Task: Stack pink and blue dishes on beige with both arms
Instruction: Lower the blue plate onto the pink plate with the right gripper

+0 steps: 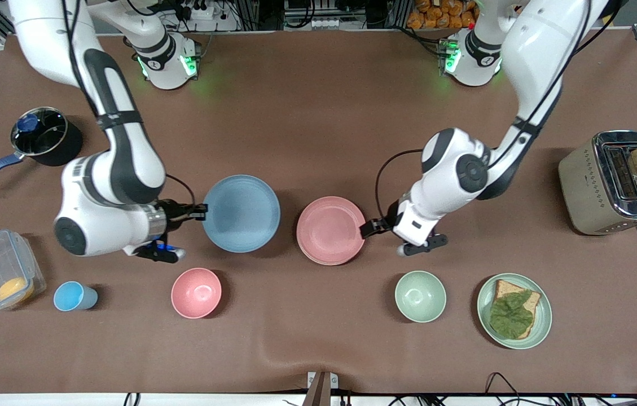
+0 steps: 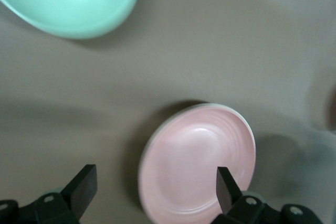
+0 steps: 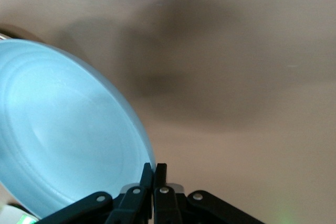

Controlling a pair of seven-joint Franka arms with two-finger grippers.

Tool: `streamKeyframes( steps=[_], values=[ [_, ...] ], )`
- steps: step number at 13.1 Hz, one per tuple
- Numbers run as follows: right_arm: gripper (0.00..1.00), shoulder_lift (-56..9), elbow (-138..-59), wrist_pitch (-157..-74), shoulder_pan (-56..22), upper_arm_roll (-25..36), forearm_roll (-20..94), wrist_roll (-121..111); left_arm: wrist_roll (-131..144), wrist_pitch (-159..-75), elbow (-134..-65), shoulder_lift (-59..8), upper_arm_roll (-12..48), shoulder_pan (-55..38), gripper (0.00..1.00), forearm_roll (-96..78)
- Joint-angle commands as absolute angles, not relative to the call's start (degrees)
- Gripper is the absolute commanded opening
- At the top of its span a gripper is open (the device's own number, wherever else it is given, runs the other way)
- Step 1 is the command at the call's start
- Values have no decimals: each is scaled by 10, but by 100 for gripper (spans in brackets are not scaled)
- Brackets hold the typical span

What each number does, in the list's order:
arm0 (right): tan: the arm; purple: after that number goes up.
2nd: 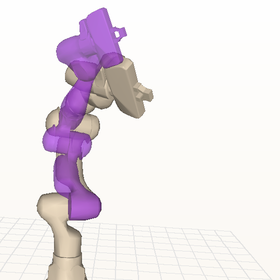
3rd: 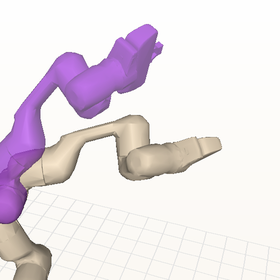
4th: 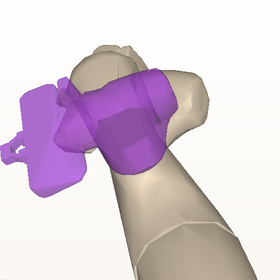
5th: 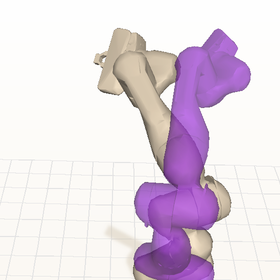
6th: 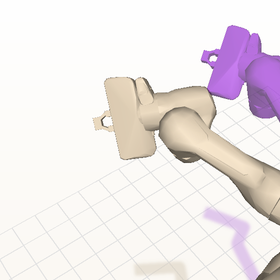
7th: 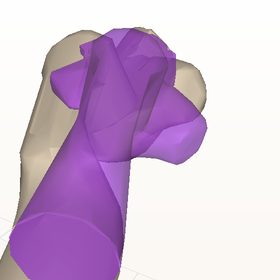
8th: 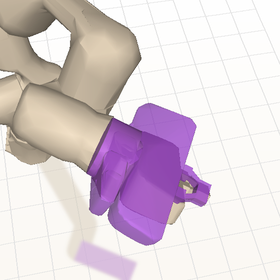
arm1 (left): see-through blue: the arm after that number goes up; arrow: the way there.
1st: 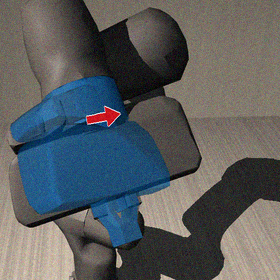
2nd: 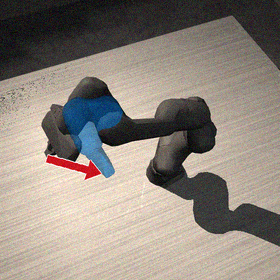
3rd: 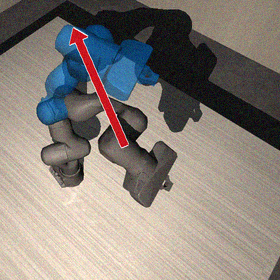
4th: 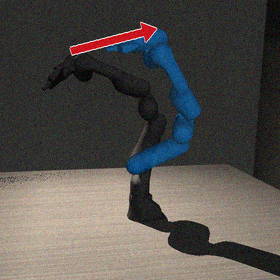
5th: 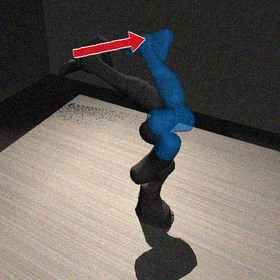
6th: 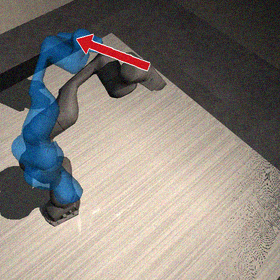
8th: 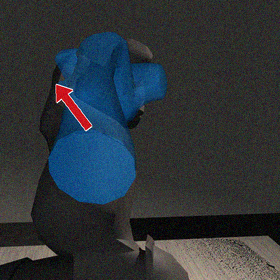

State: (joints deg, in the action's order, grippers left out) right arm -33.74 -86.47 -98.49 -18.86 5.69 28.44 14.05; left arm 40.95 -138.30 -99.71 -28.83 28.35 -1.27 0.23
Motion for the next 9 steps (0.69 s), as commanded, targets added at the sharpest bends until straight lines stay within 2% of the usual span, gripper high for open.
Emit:
streamKeyframes(
  steps=[1, 5, 9],
  values=[
    [0, -366, -846, -1032, -231, 62, 324, 189, 418, -1288, -1015, -191, 279, 34, 100, 76],
    [0, -397, -838, -1102, -282, 62, 354, 220, 305, -1203, -1000, -128, 279, 115, 100, 114],
    [0, -426, -838, -1169, -315, 62, 393, 226, 203, -1051, -883, -132, 279, 146, 100, 109]
  ],
)
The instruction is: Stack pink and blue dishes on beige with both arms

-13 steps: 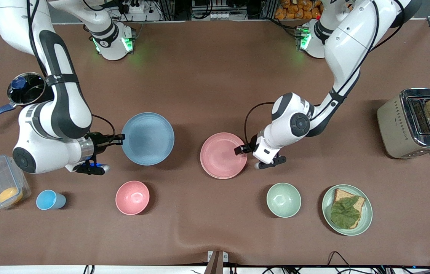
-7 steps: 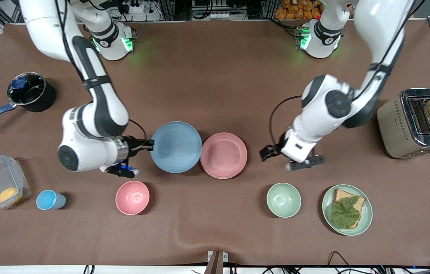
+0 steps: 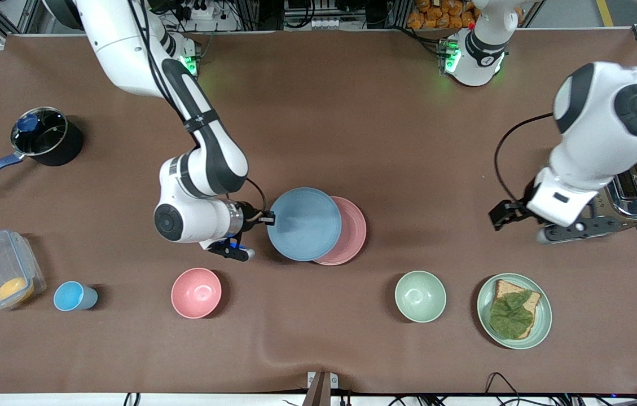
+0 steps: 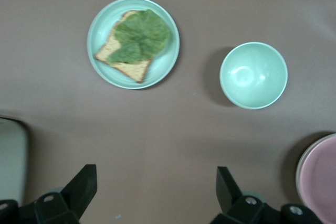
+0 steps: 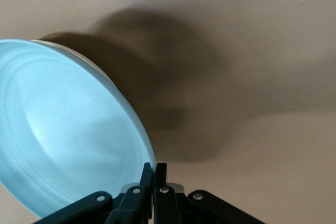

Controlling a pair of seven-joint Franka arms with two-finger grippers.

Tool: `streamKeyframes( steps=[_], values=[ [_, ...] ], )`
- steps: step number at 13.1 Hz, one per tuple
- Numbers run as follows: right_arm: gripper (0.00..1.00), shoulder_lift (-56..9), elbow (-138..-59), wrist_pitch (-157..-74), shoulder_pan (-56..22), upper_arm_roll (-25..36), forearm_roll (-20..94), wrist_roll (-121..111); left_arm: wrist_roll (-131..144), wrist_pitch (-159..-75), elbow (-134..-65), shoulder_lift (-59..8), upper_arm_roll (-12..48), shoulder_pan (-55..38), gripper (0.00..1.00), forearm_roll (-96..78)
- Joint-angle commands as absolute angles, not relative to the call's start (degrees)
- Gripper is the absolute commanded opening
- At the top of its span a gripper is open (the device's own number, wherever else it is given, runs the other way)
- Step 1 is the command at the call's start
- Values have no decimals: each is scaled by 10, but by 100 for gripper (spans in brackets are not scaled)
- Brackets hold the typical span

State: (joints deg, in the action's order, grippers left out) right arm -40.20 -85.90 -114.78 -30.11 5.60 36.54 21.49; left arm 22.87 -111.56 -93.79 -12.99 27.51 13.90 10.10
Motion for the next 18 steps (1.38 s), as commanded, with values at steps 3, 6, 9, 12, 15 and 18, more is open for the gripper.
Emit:
streamKeyframes(
  steps=[3, 6, 9, 12, 15, 18],
  values=[
    [0, -438, -838, -1193, -333, 62, 409, 226, 204, -1006, -861, -123, 282, 157, 100, 105],
    [0, -442, -838, -1202, -340, 62, 413, 226, 204, -960, -838, -109, 280, 162, 100, 83],
    [0, -451, -837, -1222, -348, 59, 416, 226, 203, -948, -838, -87, 282, 178, 100, 58],
    [0, -461, -828, -1228, -353, 58, 420, 226, 200, -922, -838, -71, 280, 178, 100, 55],
    [100, -451, -825, -1226, -353, 60, 413, 216, 164, -919, -846, -43, 196, 119, 100, 41],
    [100, -427, -824, -1201, -338, 65, 410, 214, 130, -906, -848, -36, 120, 54, 100, 30]
  ],
)
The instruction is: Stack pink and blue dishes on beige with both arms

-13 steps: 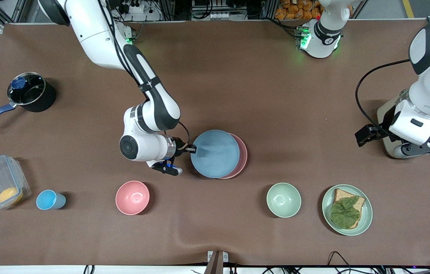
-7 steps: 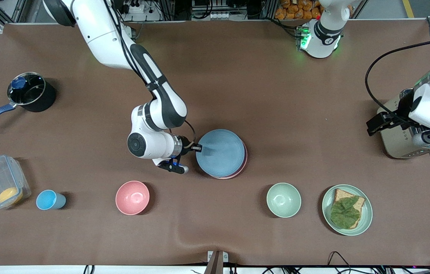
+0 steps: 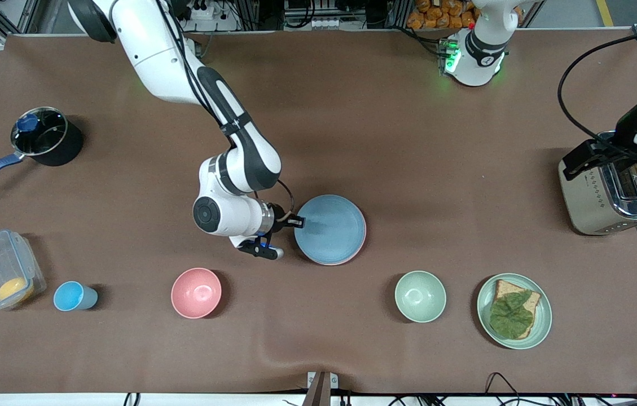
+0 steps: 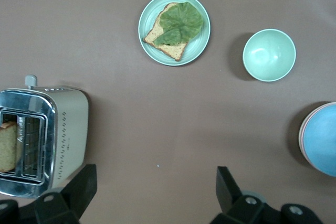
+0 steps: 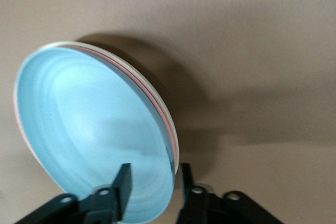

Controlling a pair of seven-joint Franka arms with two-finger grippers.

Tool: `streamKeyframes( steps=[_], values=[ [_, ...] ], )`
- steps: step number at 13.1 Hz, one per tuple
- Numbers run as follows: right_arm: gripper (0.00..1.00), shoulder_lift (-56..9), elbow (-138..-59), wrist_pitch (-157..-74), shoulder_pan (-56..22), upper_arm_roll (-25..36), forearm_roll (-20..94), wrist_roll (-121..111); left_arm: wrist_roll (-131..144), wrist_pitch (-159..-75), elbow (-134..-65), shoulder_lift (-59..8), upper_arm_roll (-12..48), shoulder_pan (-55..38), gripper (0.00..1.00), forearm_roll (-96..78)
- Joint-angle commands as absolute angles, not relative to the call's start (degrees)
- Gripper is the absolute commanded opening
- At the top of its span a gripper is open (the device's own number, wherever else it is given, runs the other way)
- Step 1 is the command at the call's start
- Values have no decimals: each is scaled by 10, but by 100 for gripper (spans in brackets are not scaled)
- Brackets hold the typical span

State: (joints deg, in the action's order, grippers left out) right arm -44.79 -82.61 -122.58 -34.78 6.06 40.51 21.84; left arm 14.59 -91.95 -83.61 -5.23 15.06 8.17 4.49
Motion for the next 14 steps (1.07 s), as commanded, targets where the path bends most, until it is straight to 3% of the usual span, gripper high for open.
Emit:
streamKeyframes(
  steps=[1, 4, 9, 14],
  values=[
    [100, -419, -822, -1176, -324, 69, 409, 213, 129, -904, -849, -34, 113, 44, 100, 29],
    [100, -387, -795, -1056, -275, 104, 376, 213, 123, -892, -860, -26, 46, -15, 100, 29],
    [100, -324, -795, -924, -196, 146, 233, 108, 123, -892, -878, -11, 19, -41, 100, 29],
    [100, -260, -795, -891, -128, 141, 115, 68, 123, -892, -865, -17, 26, -35, 100, 21]
  ],
)
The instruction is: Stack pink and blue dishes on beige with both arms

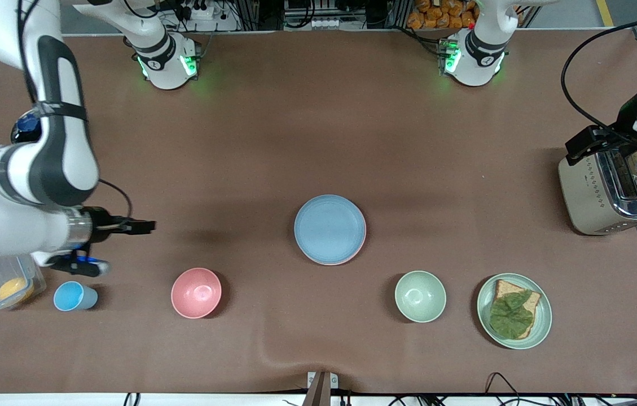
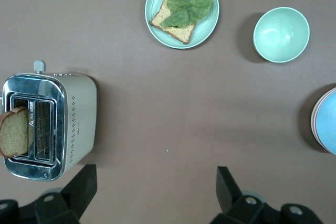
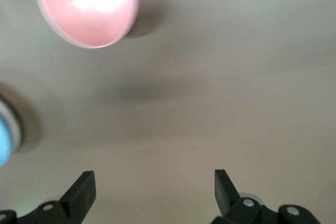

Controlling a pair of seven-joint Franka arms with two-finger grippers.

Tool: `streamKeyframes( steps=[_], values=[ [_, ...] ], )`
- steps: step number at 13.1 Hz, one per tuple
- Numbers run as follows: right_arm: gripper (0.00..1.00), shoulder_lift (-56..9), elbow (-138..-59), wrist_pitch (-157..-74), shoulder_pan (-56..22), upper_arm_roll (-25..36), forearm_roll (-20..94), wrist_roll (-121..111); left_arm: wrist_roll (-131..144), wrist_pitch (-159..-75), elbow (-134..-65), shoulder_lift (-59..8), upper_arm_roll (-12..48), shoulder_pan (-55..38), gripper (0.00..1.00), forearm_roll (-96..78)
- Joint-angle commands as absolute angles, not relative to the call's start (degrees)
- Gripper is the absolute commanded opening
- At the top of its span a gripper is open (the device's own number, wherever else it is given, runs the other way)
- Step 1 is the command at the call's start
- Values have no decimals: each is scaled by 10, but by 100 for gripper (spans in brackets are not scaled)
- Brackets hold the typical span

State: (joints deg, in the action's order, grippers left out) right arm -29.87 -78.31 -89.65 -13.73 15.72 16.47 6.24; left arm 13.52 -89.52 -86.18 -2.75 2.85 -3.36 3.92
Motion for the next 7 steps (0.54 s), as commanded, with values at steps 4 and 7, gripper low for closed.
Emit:
streamKeyframes(
  steps=[4, 7],
  values=[
    [100, -150, -847, -894, -55, 65, 55, 71, 124, -891, -865, -18, 42, -18, 100, -1],
    [100, -66, -895, -893, 6, 12, 10, 70, 124, -882, -860, -18, 46, -20, 100, 4]
  ],
)
